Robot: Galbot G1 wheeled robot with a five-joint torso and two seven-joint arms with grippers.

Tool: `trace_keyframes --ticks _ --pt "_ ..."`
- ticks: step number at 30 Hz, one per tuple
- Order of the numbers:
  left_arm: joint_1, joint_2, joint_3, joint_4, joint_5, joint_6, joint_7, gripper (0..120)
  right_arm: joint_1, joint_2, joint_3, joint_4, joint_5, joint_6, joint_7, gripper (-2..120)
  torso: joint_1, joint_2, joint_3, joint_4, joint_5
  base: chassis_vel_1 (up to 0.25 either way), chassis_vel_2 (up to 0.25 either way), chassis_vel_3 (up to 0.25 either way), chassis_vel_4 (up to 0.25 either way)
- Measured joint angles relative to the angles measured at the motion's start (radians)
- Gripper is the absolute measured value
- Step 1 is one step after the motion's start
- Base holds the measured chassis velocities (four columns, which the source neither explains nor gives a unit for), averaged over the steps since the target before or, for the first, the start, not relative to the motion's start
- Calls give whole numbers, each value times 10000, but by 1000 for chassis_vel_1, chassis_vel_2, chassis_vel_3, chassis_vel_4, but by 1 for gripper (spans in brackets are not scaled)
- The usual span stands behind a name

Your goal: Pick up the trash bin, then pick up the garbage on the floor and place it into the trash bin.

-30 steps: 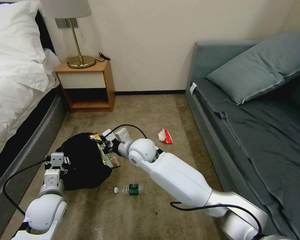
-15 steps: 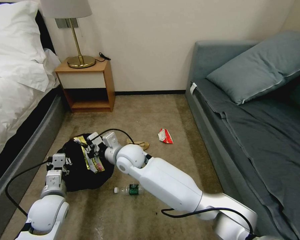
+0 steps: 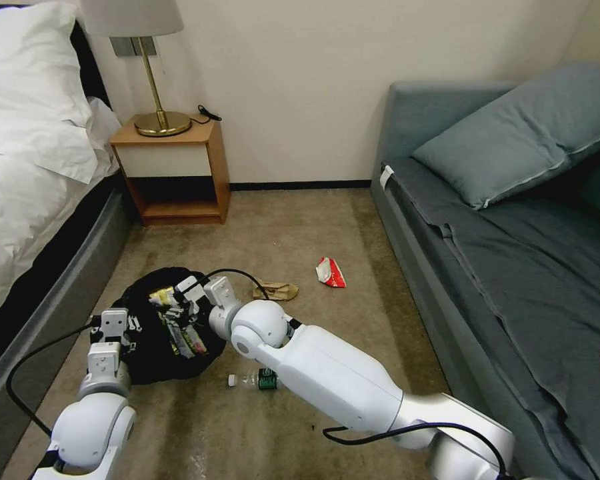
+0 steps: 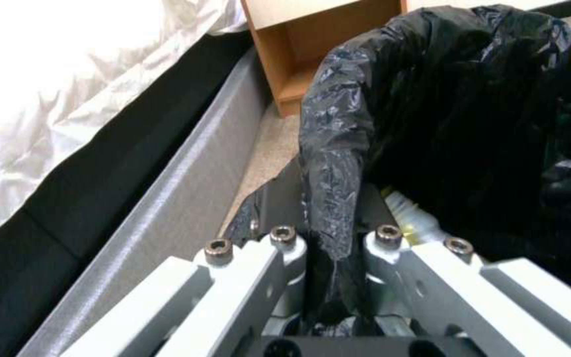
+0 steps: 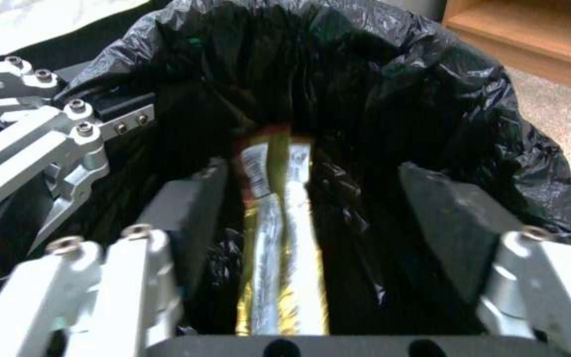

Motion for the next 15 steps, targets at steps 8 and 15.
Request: trace_keyframes --ticks 8,15 --pt "-133 151 -282 188 -180 -32 0 4 155 -235 296 -41 -271 -159 -115 98 0 0 0 0 -1 0 0 0 0" --pt "-292 475 -686 516 -439 -115 3 4 339 -798 460 -216 -1170 -796 -961 100 0 0 0 -1 0 0 0 0 0"
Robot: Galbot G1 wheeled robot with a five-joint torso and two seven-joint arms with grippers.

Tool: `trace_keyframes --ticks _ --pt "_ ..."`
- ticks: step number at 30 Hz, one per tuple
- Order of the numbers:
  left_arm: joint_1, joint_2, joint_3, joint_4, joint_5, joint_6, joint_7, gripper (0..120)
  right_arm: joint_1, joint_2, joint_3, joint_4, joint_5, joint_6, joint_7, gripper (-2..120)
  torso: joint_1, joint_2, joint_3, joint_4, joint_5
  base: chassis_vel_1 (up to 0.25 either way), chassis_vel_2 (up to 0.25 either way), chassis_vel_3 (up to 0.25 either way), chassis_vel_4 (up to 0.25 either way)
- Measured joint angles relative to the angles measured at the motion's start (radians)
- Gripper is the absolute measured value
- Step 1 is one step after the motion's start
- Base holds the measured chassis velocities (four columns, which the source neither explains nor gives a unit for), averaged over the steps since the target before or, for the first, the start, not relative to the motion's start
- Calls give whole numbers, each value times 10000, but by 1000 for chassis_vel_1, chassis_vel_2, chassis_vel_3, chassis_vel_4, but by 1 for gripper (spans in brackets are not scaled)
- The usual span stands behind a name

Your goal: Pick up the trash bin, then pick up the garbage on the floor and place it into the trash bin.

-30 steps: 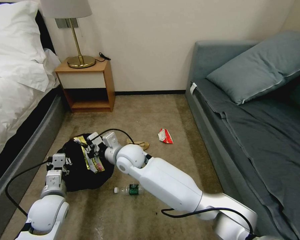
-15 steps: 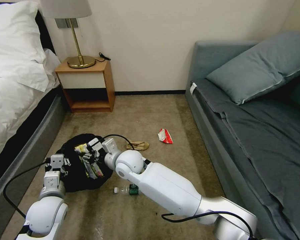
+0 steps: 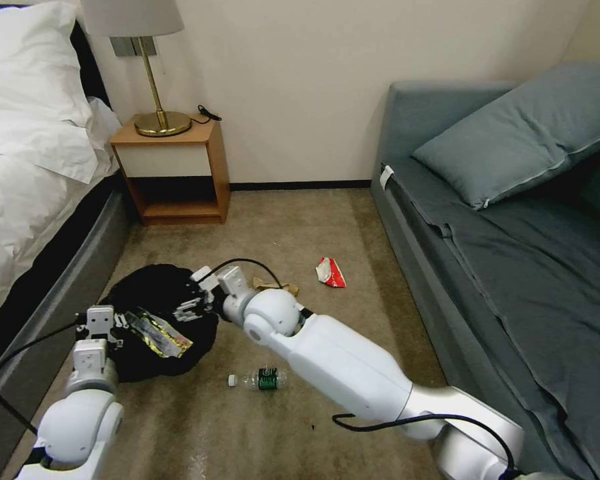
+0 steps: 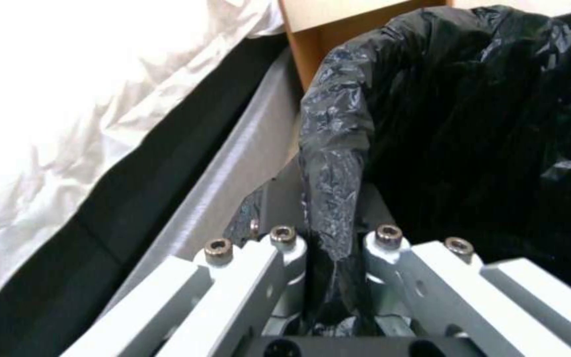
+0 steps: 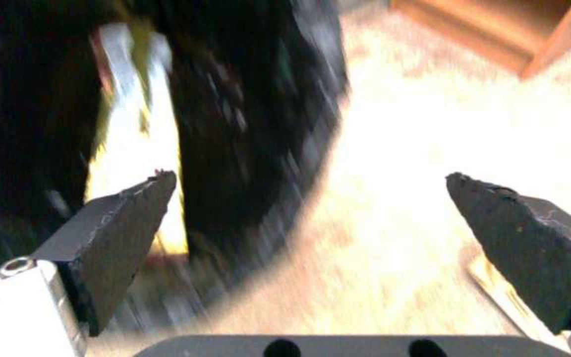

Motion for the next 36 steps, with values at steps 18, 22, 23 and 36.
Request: trace_keyframes --ticks 18,22,23,36 --pt "-372 354 -374 635 -343 -16 0 4 -739 -1240 -349 -775 -3392 -306 -2630 100 0 2 0 1 0 0 0 0 0" --pt "-409 357 -386 715 -344 -16 11 4 -971 -1307 -364 -784 -3684 -202 -2712 100 0 2 0 1 0 0 0 0 0" --pt "-430 362 -390 738 -345 -16 12 4 -1114 -1315 -357 -817 -3843 -121 -2729 100 0 2 0 1 0 0 0 0 0" --pt "-395 372 -471 778 -387 -43 14 4 -1749 -1211 -180 -1387 -4511 401 -2748 100 0 1 0 2 -1 0 0 0 0"
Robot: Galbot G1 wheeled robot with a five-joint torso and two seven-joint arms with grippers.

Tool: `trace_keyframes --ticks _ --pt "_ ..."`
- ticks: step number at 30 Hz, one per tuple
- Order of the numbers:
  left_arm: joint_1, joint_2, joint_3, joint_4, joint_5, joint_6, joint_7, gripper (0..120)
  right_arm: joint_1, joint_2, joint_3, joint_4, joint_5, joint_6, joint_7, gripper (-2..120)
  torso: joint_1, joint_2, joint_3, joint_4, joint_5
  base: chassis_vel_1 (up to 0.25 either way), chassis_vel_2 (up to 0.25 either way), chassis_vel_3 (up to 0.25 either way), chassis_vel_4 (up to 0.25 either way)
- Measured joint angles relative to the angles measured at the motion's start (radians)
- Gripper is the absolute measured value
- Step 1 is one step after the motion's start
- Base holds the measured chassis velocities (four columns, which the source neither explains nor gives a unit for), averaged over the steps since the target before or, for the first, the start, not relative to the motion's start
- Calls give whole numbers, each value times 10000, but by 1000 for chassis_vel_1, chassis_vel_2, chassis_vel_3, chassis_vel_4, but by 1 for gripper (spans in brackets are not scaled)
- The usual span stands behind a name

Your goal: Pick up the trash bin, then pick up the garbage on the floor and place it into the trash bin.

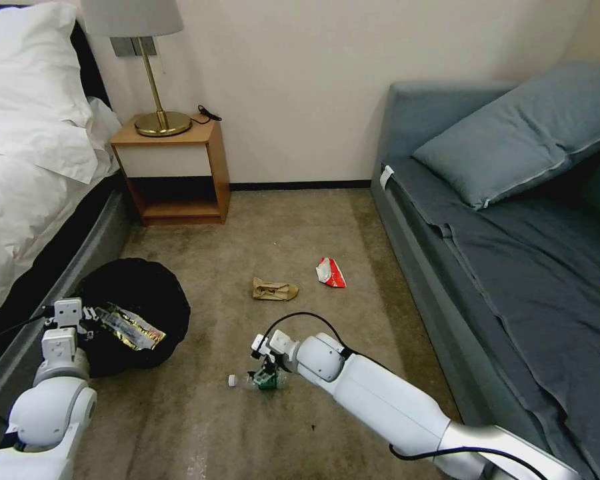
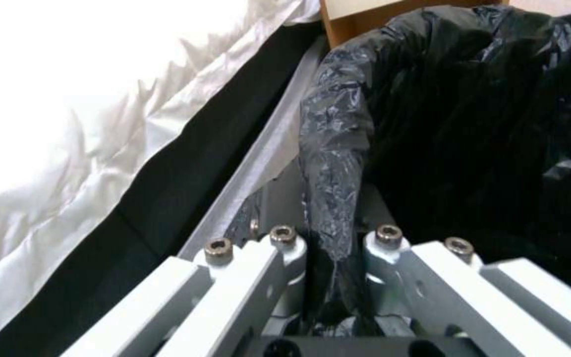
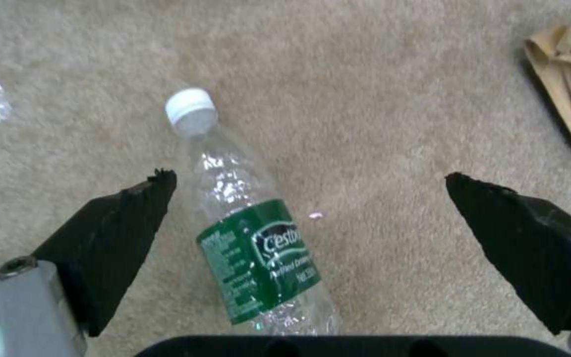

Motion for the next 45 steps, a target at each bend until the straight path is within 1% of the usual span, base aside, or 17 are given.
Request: trace_keyframes --ticks 9,25,28,29,30,31,33,34,35,36,37,38,39,41,43,44,45 --pt "178 -42 -81 -138 -12 -38 7 4 -282 276 266 -1067 -511 604 29 100 0 0 0 0 0 0 0 0 0" --pt "276 -175 -40 -193 -4 -101 12 4 -588 573 281 -1865 -863 946 1 100 0 0 0 0 0 0 0 0 0" --pt "286 -180 -38 -186 0 -114 12 4 -587 637 279 -2068 -912 1069 -3 88 0 0 0 0 0 0 0 0 0" --pt "286 -180 -38 -186 0 -114 12 4 -587 637 279 -2068 -912 1069 -3 88 0 0 0 0 0 0 0 0 0" --pt "285 -178 -37 -182 0 -115 12 4 -587 644 278 -2090 -917 1097 -16 82 0 0 0 0 0 0 0 0 0" --pt "285 -178 -37 -182 0 -115 12 4 -587 644 278 -2090 -917 1097 -16 82 0 0 0 0 0 0 0 0 0" --pt "275 -180 -22 -182 3 -115 11 4 -585 650 290 -2112 -921 1126 -34 69 0 0 0 0 0 0 0 0 0" --pt "275 -180 -22 -182 3 -115 11 4 -585 650 290 -2112 -921 1126 -34 69 0 0 0 0 0 0 0 0 0" --pt "274 -188 -9 -182 5 -115 10 4 -585 650 306 -2120 -923 1139 -33 64 0 0 0 0 0 0 0 0 0" --pt "274 -196 -2 -183 8 -115 10 4 -586 649 317 -2124 -924 1144 -33 62 0 -1 0 0 0 0 0 0 0" --pt "274 -202 3 -185 12 -115 10 4 -587 644 327 -2126 -924 1151 -33 56 0 -2 0 0 0 0 0 0 0" --pt "274 -202 3 -185 12 -115 10 4 -587 644 327 -2126 -924 1151 -33 56 0 -2 0 0 0 0 0 0 0" --pt "277 -204 4 -185 13 -115 10 4 -589 637 334 -2131 -924 1162 -32 48 0 -2 0 0 0 0 0 0 0" --pt "282 -204 4 -185 14 -116 9 4 -591 630 345 -2136 -924 1172 -31 45 0 -2 -1 0 1 0 0 0 0" --pt "294 -201 4 -185 15 -119 8 4 -593 611 376 -2138 -925 1181 -26 36 0 -2 -1 0 1 0 0 0 0" --pt "294 -201 4 -185 15 -119 8 4 -593 611 376 -2138 -925 1181 -26 36 0 -2 -1 0 1 0 0 0 0" --pt "297 -195 2 -185 15 -120 8 4 -593 604 387 -2138 -925 1183 -25 30 0 -2 -1 0 0 0 0 0 0"
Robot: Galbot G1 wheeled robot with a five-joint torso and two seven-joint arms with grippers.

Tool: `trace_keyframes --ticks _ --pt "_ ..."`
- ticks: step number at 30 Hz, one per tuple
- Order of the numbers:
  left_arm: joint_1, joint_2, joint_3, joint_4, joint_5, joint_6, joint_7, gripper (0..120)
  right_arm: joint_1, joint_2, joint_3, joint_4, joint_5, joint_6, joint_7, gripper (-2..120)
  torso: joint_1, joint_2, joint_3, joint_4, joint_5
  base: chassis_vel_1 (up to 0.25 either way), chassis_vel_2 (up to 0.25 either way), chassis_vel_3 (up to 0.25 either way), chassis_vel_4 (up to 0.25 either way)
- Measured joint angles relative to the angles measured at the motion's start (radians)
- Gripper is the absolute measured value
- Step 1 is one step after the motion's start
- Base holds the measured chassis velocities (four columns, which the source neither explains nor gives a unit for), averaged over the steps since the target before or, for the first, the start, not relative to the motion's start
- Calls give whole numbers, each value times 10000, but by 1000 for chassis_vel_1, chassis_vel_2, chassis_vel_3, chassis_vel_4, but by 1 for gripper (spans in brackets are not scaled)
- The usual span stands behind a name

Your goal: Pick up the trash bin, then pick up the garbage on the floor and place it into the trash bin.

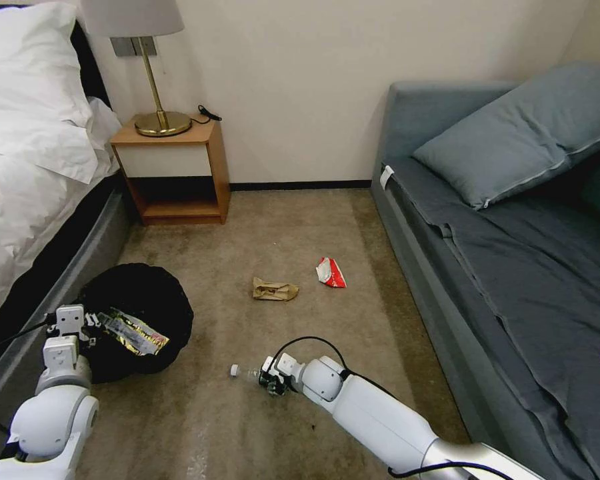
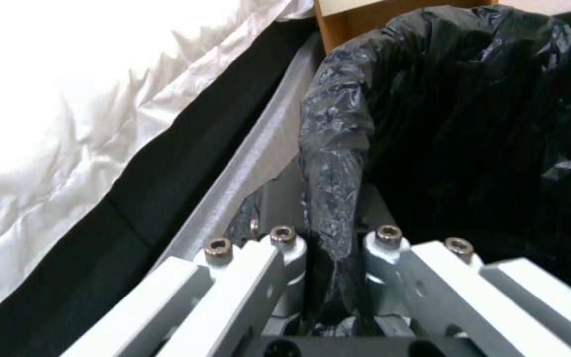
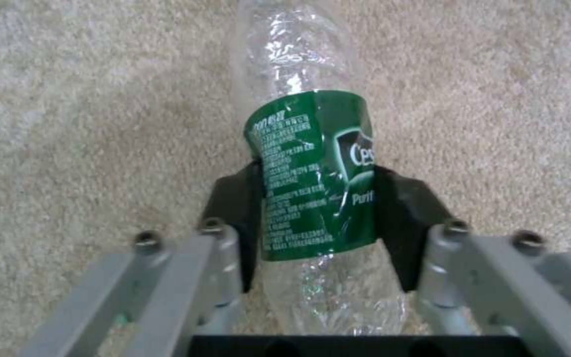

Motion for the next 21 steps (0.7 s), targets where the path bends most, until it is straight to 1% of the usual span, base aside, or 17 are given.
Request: trace_keyframes --ticks 1,2,4,5,7,11,21 --pt "1 11 -1 -9 0 0 0 4 0 -14 10 12 3 0 2 25 0 0 0 0 0 0 0 0 0" --pt "1 11 -1 -9 0 0 0 4 0 -14 10 12 3 0 2 25 0 0 0 0 0 0 0 0 0" --pt "-4 25 -5 -48 -2 0 -3 4 10 -38 48 59 23 -3 9 16 0 0 0 -1 0 0 0 0 0" --pt "-4 25 -5 -48 -2 0 -3 4 10 -38 48 59 23 -3 9 16 0 0 0 -1 0 0 0 0 0" --pt "-3 52 -18 -67 -18 0 -4 4 39 -62 160 107 71 -9 16 10 0 0 0 -2 0 0 0 0 0" --pt "21 87 -47 -93 -45 0 -5 4 142 -131 278 232 149 -10 26 7 0 0 0 -1 0 0 0 0 0" --pt "6 133 -20 -180 -87 0 -9 4 581 -544 602 1160 454 -61 99 7 0 0 1 -1 0 0 0 0 0"
